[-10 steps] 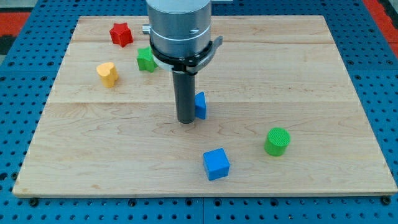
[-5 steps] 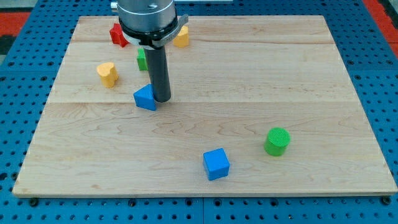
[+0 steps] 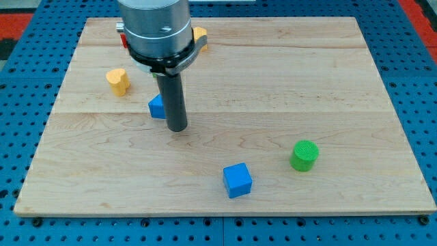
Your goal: Put the triangle below the yellow heart
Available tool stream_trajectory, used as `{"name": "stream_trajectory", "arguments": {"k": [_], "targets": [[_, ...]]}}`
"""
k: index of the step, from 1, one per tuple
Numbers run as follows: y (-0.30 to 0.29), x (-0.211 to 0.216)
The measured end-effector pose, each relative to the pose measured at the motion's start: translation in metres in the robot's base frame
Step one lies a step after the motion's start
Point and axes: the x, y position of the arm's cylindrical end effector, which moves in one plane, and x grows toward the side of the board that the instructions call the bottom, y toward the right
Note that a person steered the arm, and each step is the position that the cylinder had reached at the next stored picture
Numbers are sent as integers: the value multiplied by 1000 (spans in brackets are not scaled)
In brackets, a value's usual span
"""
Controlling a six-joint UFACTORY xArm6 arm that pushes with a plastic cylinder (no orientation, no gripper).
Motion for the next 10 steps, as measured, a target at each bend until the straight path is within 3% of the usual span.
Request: {"name": "stream_trajectory", "arguments": {"k": [4,5,6,9,10], "targets": [[-52,-19],[6,-25],[-6,-53],[-81,-55],[-37,-49]]}}
